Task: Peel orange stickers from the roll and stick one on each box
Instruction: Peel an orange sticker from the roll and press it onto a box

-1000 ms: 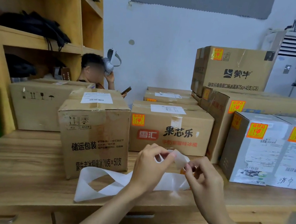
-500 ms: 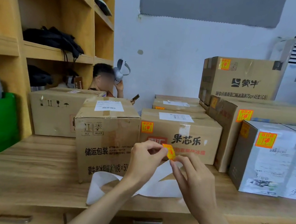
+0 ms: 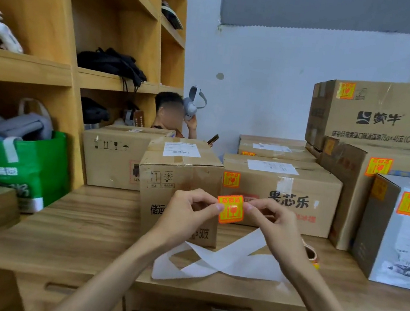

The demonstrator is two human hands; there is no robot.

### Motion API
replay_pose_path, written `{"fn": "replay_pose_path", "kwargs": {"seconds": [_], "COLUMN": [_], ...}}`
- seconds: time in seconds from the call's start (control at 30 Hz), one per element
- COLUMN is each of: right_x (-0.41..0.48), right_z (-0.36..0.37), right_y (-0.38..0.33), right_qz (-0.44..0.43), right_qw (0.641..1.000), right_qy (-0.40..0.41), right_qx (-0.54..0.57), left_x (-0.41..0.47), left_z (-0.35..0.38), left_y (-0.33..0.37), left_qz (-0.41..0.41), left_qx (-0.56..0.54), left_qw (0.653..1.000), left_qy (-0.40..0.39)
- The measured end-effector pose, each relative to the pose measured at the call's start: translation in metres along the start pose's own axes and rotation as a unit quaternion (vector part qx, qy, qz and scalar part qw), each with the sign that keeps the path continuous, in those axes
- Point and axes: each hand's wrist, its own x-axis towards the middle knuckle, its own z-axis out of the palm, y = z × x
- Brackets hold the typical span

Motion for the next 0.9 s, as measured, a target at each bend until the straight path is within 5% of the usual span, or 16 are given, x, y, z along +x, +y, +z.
{"fn": "replay_pose_path", "kwargs": {"seconds": [0.17, 0.47, 0.9], "right_x": [0.007, 0.031, 0.068], "right_z": [0.035, 0.100, 0.152], "right_y": [-0.007, -0.024, -0.006], "right_qz": [-0.021, -0.208, -0.269], "right_qw": [0.998, 0.963, 0.937], "right_qy": [-0.046, -0.051, -0.024], "right_qx": [0.048, -0.163, -0.223], "left_x": [-0.010, -0.013, 0.018], "left_z": [-0.036, -0.091, -0.117], "left_y": [-0.011, -0.023, -0.051], "left_qz": [0.027, 0.111, 0.062], "left_qx": [0.061, 0.276, 0.333], "left_qw": [0.997, 0.937, 0.919], "left_qy": [0.042, 0.182, 0.202]}}
